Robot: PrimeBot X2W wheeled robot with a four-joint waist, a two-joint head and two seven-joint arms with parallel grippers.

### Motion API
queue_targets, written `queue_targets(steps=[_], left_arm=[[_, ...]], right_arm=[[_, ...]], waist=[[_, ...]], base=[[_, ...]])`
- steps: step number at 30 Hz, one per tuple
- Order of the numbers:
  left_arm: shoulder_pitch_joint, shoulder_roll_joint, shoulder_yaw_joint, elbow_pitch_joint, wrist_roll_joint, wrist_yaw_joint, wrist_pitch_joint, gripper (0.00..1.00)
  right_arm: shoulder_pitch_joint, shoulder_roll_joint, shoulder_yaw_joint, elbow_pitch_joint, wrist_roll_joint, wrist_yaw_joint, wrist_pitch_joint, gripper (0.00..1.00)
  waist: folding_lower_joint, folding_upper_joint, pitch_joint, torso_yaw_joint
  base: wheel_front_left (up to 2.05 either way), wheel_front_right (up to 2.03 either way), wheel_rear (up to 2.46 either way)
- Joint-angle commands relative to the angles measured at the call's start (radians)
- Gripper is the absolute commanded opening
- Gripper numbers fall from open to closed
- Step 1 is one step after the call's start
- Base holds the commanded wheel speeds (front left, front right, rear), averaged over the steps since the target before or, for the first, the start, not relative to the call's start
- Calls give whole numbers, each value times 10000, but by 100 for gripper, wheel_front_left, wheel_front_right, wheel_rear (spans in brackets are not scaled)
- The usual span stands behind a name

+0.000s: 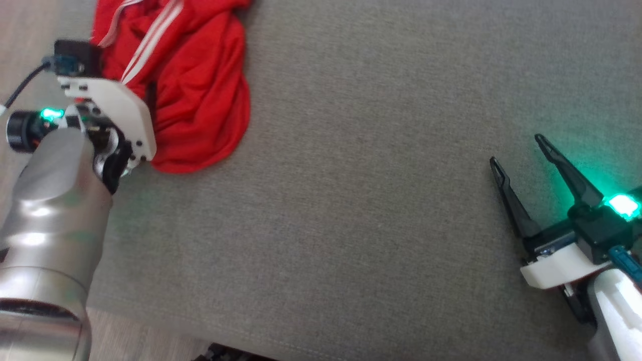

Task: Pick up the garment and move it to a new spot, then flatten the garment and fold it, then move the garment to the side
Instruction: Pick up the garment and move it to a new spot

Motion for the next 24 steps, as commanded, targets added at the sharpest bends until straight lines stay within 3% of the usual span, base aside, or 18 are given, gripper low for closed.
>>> queue_targets(steps=[1, 2, 3, 4, 12, 16, 24], left_arm=[[-140, 676, 113, -188, -273, 20, -33, 100], [-94, 695, 64, -224, -587, 19, -165, 100], [-31, 732, -89, -284, -825, 19, -264, 31], [25, 817, -336, -383, -980, 19, -366, 0], [-831, 1861, -1672, -1093, -1571, 18, -2557, 0], [-1332, 2032, -2211, -1336, -1571, 18, -3177, 0], [-2006, 2171, -3118, -3158, -3008, 18, -3897, 0]], right_arm=[[90, -159, 150, -138, -73, -9, 100, 100], [106, -170, 155, -185, -138, -9, 116, 100], [129, -162, 162, -220, -199, -9, 120, 100], [153, -147, 188, -239, -249, -9, 127, 100], [98, 163, 464, 322, -358, -9, -221, 100], [117, 513, 700, 779, -249, -9, -426, 100], [380, 1779, 1225, 1471, 578, -9, -651, 100]], waist=[[-1, 0, 253, -183], [-1, 0, 300, -182], [-1, 0, 319, -181], [-1, 0, 321, -177], [-1, 0, -614, -184], [-1, 0, -1406, -324], [-1, 0, -3509, -1526]], base=[[0, 0, 0], [0, 0, 0], [0, 0, 0], [0, 0, 0], [0, 0, 0], [0, 0, 0], [0, 0, 0]])
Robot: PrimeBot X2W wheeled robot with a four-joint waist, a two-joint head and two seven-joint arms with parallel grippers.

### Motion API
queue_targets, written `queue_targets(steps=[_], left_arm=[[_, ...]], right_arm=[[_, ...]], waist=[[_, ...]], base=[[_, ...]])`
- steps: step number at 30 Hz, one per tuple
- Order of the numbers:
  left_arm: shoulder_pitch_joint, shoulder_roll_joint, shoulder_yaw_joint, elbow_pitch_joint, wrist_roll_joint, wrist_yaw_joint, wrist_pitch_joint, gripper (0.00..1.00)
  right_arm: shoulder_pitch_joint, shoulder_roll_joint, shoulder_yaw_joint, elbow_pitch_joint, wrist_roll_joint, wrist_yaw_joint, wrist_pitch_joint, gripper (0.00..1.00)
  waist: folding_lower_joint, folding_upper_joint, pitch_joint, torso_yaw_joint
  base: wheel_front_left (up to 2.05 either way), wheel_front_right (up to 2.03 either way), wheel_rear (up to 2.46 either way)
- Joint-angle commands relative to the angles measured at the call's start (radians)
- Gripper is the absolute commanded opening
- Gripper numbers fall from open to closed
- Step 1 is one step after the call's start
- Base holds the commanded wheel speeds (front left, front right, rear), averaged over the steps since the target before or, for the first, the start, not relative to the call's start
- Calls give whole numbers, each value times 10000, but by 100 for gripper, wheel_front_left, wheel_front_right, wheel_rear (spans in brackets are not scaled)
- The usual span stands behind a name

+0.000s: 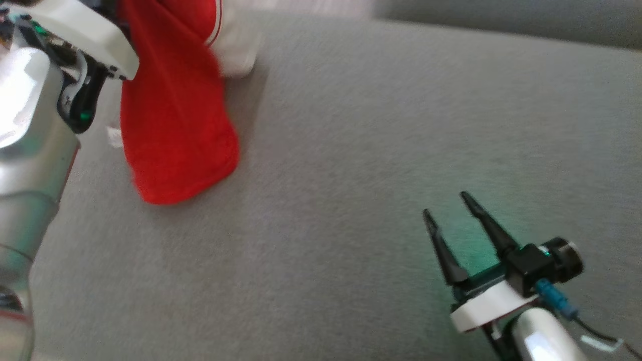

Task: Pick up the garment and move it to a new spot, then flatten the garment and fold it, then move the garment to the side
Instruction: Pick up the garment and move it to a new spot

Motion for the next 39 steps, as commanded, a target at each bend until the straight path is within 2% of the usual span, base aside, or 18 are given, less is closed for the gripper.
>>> queue_targets(steps=[1, 5, 9, 12, 16, 19, 25, 28, 29, 30, 31, 32, 33, 34, 39], left_arm=[[-627, 637, 173, -503, -183, 18, -103, 0], [-715, 922, -304, -1390, -538, 18, -100, 0], [-953, 1078, -533, -2064, -709, 18, -75, 0], [-1046, 965, -436, -2415, -859, 18, -253, 0], [-1062, 717, -452, -2607, -739, 226, -606, 0], [-611, 414, -972, -2455, -404, 278, -747, 0], [1928, 94, -1926, -2206, -259, 252, -1380, 0], [3706, -160, -2274, -1995, 40, 707, -1647, 0], [3706, -160, -2274, -1995, 40, 707, -1647, 0], [4732, -429, -2097, -1943, 287, 1187, -1698, 0], [5236, -591, -1862, -1978, 395, 1412, -1702, 10], [5697, -769, -1533, -2029, 496, 1652, -1705, 79], [5697, -769, -1533, -2029, 496, 1652, -1705, 79], [6107, -951, -1112, -2163, 653, 1932, -1706, 100], [8110, -2014, 1220, -3338, 1595, 2666, -1709, 100]], right_arm=[[67, 155, 245, -385, 134, -9, -131, 100], [574, 512, 467, -587, 400, -9, -134, 100], [988, 535, 547, -790, 504, -9, -135, 100], [1100, 550, 470, -914, 552, -9, -136, 100], [1072, 668, 494, -1025, 573, -9, -136, 100], [1027, 806, 373, -1142, 561, -9, -136, 100], [1072, 1015, 207, -1227, 502, -9, -137, 100], [1135, 1104, -72, -1278, 514, -9, -137, 100], [1135, 1104, -72, -1278, 514, -9, -137, 100], [1130, 1153, -329, -1292, 524, -9, -137, 100], [1131, 1169, -443, -1267, 515, -9, -137, 100], [1139, 1181, -539, -1233, 497, -9, -137, 100], [1139, 1181, -539, -1233, 497, -9, -137, 100], [1157, 1190, -619, -1190, 483, -9, -137, 100], [1365, 1206, -1068, -880, 425, -9, -137, 100]], waist=[[3, 0, -1123, -1065], [3, 0, -1975, -2243], [3, 0, -2365, -3482], [3, 0, -2456, -4291], [3, 0, -2470, -5182], [3, 0, -2353, -5645], [3, 0, -1992, -5724], [3, 0, -1588, -5453], [3, 0, -1588, -5453], [3, 0, -1364, -5222], [3, 0, -1286, -5079], [3, 0, -1236, -4913], [3, 0, -1236, -4913], [3, 0, -1220, -4740], [3, 0, -1603, -3708]], base=[[0, 0, 0], [0, 0, 0], [0, 0, 0], [0, 0, 0], [0, 0, 0], [0, 0, 0], [0, 0, 0], [0, 0, 0], [0, 0, 0], [0, 0, 0], [0, 0, 0], [0, 0, 0], [0, 0, 0], [0, 0, 0], [0, 0, 0]])
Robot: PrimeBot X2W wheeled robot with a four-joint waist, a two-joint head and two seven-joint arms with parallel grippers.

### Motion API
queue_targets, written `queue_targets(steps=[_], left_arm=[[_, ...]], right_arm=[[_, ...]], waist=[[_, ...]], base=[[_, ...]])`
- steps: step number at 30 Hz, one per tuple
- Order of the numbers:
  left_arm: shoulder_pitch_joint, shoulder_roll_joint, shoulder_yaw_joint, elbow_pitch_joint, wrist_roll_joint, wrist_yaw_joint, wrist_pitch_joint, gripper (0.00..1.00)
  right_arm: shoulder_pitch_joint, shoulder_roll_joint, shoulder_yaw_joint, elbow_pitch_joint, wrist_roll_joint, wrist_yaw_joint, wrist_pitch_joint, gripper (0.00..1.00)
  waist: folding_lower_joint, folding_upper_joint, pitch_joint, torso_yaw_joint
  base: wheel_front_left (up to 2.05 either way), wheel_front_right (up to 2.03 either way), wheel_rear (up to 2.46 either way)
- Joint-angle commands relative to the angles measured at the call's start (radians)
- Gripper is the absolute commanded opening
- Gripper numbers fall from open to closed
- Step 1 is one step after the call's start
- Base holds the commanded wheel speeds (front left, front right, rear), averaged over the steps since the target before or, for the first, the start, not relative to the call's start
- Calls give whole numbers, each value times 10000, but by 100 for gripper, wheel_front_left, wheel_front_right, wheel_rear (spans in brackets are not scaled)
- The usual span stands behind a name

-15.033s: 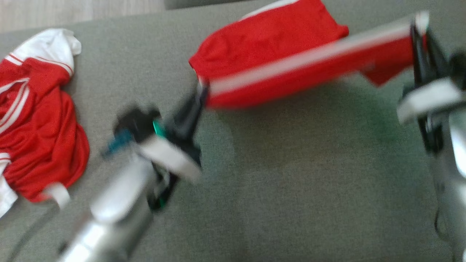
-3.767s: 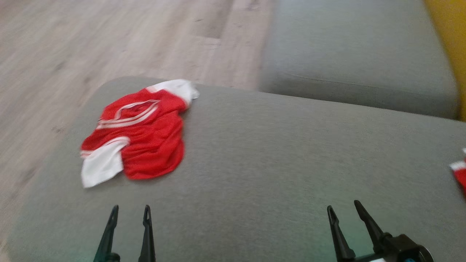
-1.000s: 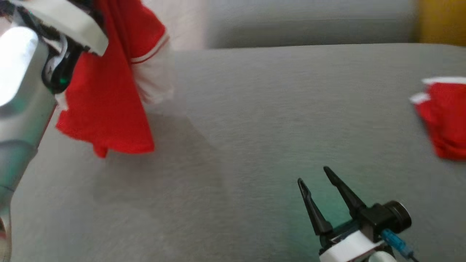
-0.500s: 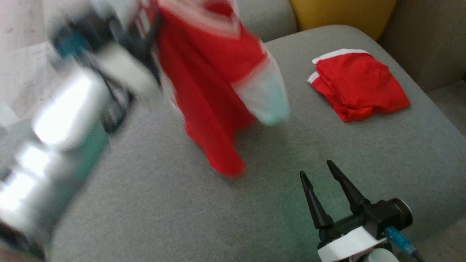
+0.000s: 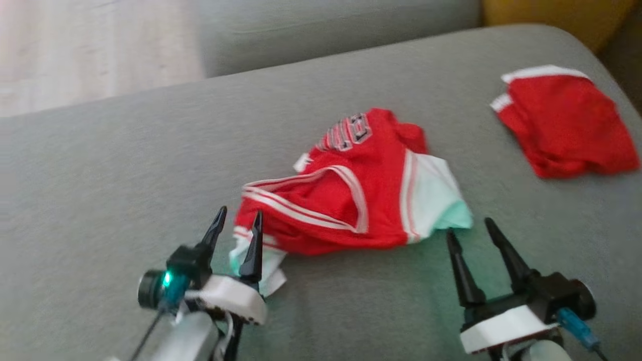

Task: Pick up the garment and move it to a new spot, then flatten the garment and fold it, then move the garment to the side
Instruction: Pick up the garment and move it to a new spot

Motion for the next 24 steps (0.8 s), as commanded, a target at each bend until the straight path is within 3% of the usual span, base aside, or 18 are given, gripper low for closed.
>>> queue_targets(steps=[1, 5, 9, 15, 24], left_arm=[[307, -106, 913, -674, 440, 186, -122, 100], [2183, -683, 2526, -2543, 2405, 444, -122, 100], [3388, -862, 3465, -3648, 3408, 383, -123, 100], [4863, -1168, 4614, -4886, 3903, 345, -123, 100], [5472, -1323, 4610, -4939, 4810, -108, -123, 100]], right_arm=[[23, -7, 38, -196, -39, -9, -106, 100], [442, 0, -668, -183, 73, -9, -106, 100], [764, 2, -807, -245, 172, -9, -106, 100], [1216, 3, -867, -274, 449, -9, -106, 100], [1859, 4, -762, -256, 649, -9, -107, 100]], waist=[[-2, -1, -386, 844], [-2, -1, -933, 2097], [-2, -1, -1320, 2790], [-2, -1, -1808, 3129], [-2, -1, -2140, 3245]], base=[[0, 0, 0], [0, 0, 0], [0, 0, 0], [0, 0, 0], [0, 0, 0]])
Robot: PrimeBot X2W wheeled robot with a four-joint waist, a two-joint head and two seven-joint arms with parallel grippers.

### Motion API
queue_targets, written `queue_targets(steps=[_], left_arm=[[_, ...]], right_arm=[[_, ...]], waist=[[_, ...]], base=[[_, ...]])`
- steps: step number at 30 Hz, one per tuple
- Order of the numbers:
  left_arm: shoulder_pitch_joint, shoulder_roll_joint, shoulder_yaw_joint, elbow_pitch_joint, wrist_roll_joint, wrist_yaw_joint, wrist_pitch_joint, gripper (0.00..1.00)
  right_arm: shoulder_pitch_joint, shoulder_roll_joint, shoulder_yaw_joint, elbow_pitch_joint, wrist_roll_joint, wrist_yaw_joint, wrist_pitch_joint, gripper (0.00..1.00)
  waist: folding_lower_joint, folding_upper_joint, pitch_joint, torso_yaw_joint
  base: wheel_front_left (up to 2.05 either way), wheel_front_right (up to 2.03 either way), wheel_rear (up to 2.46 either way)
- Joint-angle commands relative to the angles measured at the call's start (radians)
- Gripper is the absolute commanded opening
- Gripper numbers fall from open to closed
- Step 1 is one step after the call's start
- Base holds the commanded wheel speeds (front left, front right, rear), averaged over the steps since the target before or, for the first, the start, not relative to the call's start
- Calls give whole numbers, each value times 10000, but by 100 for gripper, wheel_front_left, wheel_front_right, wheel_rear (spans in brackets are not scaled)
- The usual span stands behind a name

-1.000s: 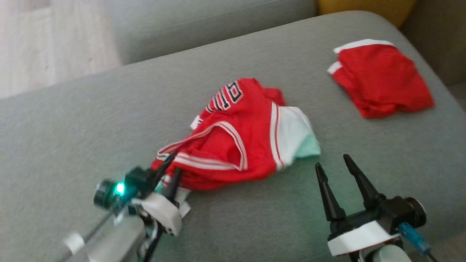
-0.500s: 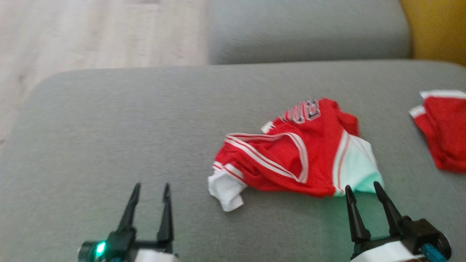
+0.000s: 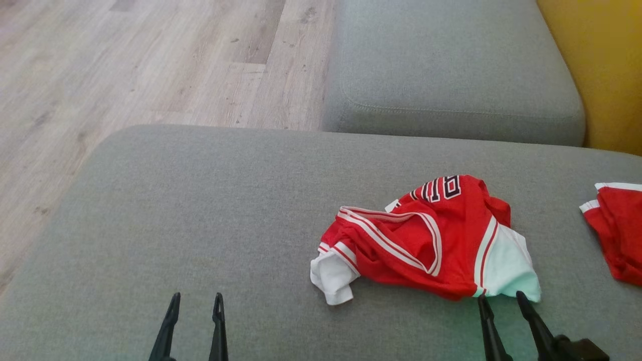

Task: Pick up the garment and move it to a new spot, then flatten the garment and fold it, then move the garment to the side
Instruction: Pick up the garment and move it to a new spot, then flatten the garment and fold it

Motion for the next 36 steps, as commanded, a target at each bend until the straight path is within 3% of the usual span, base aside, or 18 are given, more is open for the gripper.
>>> queue_targets(steps=[1, 23, 30, 36], left_arm=[[-381, -174, 353, -266, 145, -61, -95, 100], [-180, -275, 570, -255, 591, -387, -95, 100], [-805, -256, 103, 147, 858, -769, -95, 100], [-2390, -309, -924, 1078, 456, -1329, -95, 100]], right_arm=[[-391, -77, 194, -298, 132, -9, -107, 100], [-350, -76, 418, -192, 167, -9, -107, 100], [-512, -76, 560, -215, 101, -9, -107, 100], [-895, -76, 692, -228, -172, -9, -107, 100]], waist=[[2, -1, -38, -16], [2, -1, -233, -274], [2, -1, 0, -546], [2, -1, 452, -1330]], base=[[0, 0, 0], [0, 0, 0], [0, 0, 0], [0, 0, 0]])
